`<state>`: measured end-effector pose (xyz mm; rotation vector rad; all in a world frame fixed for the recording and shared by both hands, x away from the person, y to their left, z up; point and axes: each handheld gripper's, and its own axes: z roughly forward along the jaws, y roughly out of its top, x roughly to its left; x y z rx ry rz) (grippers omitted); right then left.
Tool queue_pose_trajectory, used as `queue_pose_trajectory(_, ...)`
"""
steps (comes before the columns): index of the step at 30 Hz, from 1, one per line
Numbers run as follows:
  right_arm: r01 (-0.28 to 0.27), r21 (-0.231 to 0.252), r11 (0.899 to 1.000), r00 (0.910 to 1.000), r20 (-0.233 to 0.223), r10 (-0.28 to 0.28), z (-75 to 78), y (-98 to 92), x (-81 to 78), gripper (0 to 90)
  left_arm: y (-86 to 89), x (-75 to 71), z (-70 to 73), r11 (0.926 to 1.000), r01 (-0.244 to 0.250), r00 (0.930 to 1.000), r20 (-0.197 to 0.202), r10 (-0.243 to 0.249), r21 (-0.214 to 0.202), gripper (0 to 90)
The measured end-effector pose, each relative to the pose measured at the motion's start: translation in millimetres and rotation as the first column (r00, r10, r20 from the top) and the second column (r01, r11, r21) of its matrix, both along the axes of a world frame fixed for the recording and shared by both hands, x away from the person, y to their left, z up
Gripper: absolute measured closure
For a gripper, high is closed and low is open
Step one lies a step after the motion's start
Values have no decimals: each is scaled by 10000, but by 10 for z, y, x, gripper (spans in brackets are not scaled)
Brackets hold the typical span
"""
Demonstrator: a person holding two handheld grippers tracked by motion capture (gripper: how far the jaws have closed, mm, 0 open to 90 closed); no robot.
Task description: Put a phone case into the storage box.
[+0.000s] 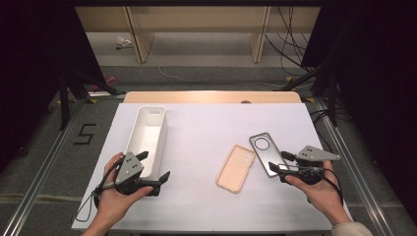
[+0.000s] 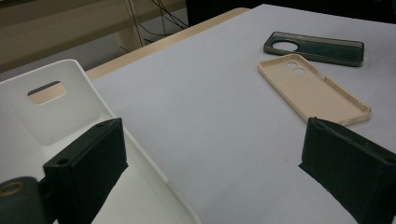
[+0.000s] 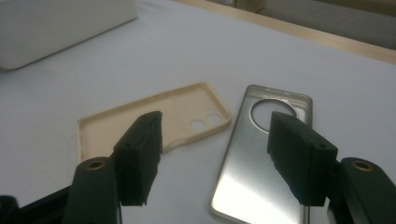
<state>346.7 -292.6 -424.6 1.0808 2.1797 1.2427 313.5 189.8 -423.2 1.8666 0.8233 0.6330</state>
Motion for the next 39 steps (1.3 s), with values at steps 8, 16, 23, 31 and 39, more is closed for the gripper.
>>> queue_pose_trajectory(8,681,-563,9961,9969,-355,-702,-39,-52,216,400,18,-14,9,10000,-51,10000,68,51,3,70)
queue_pose_trajectory(16,1212,-1073,9868,9874,-889,-1309,-87,-125,460,504,14,-13,5,10000,-52,10000,52,52,-4,76)
queue_pose_trajectory(23,562,-2193,9740,9782,-1835,-978,-98,-184,467,837,18,-14,3,10000,-43,10000,45,43,-20,82)
queue_pose_trajectory(31,1225,-3352,9341,9363,-2731,-2208,-196,-296,561,900,11,-15,1,10000,-32,10000,47,32,-4,92)
queue_pose_trajectory(39,1131,-3767,9194,8944,-3645,-2593,-340,-332,612,900,13,-13,0,10000,-28,10000,64,28,20,97)
